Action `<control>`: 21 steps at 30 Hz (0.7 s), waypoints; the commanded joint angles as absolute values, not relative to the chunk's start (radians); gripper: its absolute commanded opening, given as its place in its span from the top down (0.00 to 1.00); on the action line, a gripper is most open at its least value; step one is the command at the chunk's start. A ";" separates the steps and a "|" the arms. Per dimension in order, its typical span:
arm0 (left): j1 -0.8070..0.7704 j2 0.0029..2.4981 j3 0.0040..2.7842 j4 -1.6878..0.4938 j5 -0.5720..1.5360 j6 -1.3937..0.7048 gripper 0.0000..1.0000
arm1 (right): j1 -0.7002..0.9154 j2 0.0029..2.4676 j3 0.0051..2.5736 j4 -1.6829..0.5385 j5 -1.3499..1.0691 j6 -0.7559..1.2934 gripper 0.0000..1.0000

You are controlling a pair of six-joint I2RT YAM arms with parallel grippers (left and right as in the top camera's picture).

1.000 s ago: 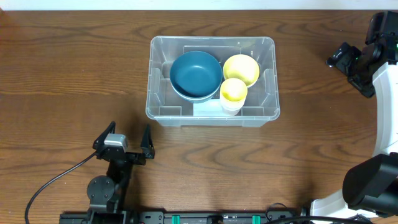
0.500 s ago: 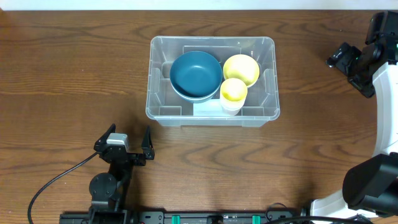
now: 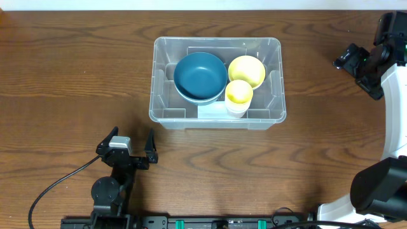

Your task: Pack container

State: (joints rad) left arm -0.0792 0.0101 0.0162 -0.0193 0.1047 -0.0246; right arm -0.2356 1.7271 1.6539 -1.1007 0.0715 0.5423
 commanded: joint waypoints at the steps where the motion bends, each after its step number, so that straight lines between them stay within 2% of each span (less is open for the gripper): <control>1: -0.074 0.004 0.004 -0.062 0.116 -0.008 0.02 | -0.238 1.731 1.655 -1.100 0.078 0.557 0.01; 21: -0.074 0.004 0.004 -0.062 0.116 -0.008 0.02 | -0.217 1.667 1.655 -1.100 0.078 0.557 0.01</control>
